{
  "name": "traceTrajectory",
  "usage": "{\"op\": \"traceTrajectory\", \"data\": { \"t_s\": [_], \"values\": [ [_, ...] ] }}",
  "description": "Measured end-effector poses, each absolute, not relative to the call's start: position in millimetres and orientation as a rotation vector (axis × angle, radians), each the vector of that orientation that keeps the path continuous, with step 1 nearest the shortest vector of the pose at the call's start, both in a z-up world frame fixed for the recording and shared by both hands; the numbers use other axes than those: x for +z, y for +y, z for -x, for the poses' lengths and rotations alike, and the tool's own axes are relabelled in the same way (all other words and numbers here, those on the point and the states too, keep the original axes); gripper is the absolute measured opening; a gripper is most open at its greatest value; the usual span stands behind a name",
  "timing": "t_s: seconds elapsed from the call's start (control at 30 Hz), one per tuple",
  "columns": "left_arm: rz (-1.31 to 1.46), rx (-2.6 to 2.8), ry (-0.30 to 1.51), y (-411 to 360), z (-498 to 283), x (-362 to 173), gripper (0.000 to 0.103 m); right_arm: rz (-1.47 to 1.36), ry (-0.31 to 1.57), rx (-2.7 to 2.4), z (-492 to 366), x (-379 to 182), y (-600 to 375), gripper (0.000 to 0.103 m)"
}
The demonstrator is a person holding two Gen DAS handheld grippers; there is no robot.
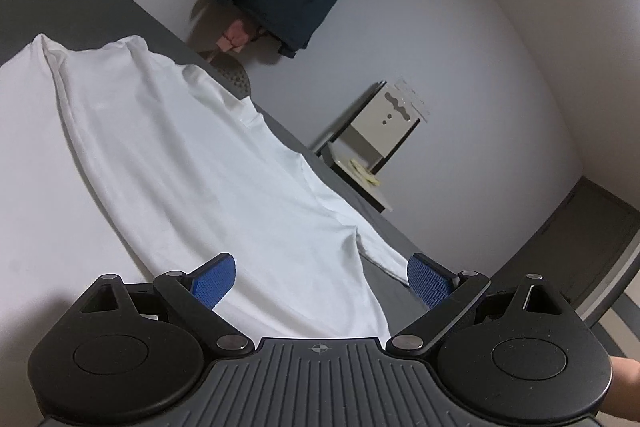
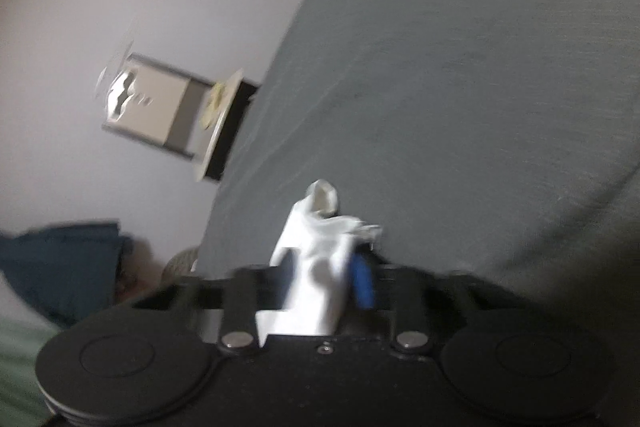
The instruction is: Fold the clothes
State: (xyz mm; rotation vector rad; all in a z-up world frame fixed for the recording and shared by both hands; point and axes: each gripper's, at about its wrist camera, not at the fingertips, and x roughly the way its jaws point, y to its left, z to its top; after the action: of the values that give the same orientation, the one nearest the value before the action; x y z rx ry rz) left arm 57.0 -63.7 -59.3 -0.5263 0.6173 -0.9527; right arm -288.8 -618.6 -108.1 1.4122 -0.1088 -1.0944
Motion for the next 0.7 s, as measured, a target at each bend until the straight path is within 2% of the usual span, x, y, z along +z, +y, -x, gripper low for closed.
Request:
{"op": "traceTrajectory", "data": {
  "t_s": [0.03, 0.17, 0.33, 0.47, 0.57, 0.63, 0.7],
  "values": [
    [0.533, -0.941, 0.612, -61.7, -58.8, -58.7, 0.095, -1.448, -0.127, -1.103, 292.6, -115.4, -622.3, 0.003],
    [0.558, -0.896, 0.589, -53.7, -65.9, -56.5, 0.095, -1.413, -0.151, -1.127, 296.1, -115.3, -618.9, 0.005],
    [0.589, -0.84, 0.561, -43.7, -74.8, -53.8, 0.095, -1.11, -0.109, -1.049, 254.1, -46.8, -599.1, 0.005],
    [0.631, -0.781, 0.534, -28.6, -81.3, -51.0, 0.095, -0.856, -0.095, -0.764, 171.3, 35.8, -559.3, 0.005],
    [0.677, -0.723, 0.508, -10.5, -85.5, -48.5, 0.095, -0.626, 0.005, -0.431, 97.8, 82.8, -474.5, 0.005],
    [0.708, -0.685, 0.49, 1.6, -88.3, -46.8, 0.095, -0.535, 0.081, -0.204, 67.8, 86.8, -401.5, 0.005],
    [0.738, -0.646, 0.473, 13.6, -91.2, -45.2, 0.095, -0.474, 0.187, -0.025, 49.1, 65.9, -328.5, 0.005]
  ]
}}
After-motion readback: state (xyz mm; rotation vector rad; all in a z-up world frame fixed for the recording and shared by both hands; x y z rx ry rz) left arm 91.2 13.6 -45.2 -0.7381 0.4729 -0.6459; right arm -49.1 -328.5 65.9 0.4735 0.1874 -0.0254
